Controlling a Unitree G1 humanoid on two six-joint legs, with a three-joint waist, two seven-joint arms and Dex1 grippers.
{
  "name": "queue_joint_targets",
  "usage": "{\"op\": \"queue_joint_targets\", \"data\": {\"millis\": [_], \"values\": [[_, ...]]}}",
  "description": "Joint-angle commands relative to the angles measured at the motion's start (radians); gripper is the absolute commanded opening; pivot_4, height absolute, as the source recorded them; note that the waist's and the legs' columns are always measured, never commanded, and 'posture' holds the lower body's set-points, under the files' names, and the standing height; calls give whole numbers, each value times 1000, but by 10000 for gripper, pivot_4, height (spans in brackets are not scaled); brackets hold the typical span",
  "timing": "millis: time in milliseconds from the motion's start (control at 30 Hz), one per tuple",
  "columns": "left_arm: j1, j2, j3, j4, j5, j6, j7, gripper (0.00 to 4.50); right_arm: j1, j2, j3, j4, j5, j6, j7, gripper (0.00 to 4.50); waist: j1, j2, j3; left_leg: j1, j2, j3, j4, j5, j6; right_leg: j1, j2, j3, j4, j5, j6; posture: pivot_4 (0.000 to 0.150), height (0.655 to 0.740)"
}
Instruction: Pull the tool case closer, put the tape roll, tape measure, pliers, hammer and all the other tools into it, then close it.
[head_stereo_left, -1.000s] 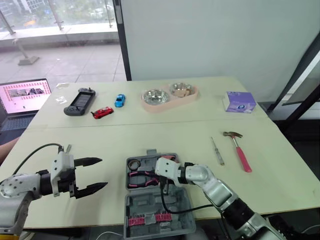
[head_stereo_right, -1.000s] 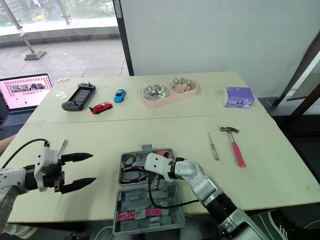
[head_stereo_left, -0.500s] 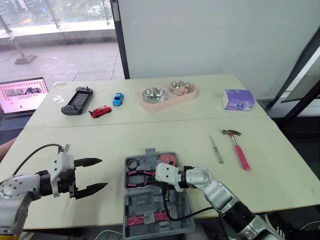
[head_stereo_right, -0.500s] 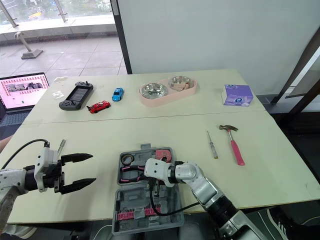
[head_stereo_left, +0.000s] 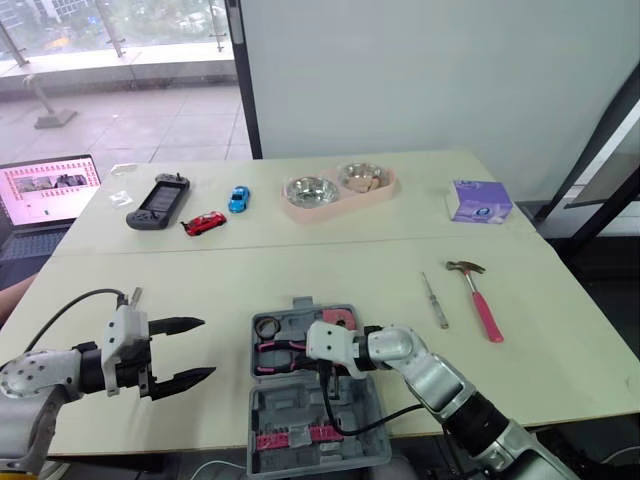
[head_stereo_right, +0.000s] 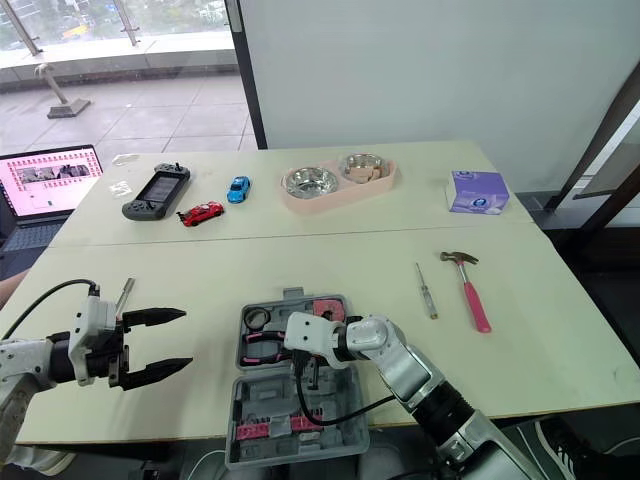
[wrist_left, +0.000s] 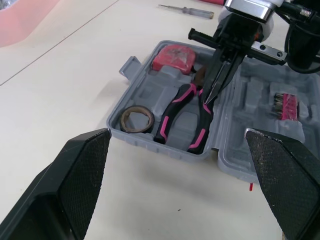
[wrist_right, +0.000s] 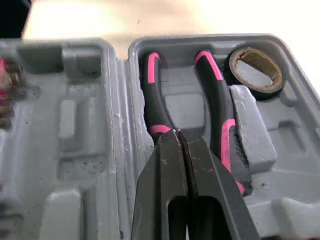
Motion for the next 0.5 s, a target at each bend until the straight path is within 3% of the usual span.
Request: {"op": "queue_joint_targets", "data": {"millis": [33, 333, 500], "values": [[0, 13, 35, -27, -23, 1, 5, 45000, -43, 63, -64, -50, 62, -28, -31, 546, -5, 0, 2, -1, 0, 0, 0, 0, 0, -1, 0, 0, 0, 0, 0, 1500, 7360], [-7, 11, 31, -26, -22, 4, 13, 45000, -88, 72, -19, 96, -52, -35, -104, 546, 3, 0, 3, -16, 0, 0, 0, 2, -4, -16, 0, 0, 0, 2, 0, 1500, 7360], [2, 13, 37, -31, -23, 4, 19, 45000, -66, 41, 16, 122, -95, -24, -91, 546, -4, 0, 3, -16, 0, 0, 0, 2, -4, -17, -1, 0, 0, 2, 0, 1500, 7360]]}}
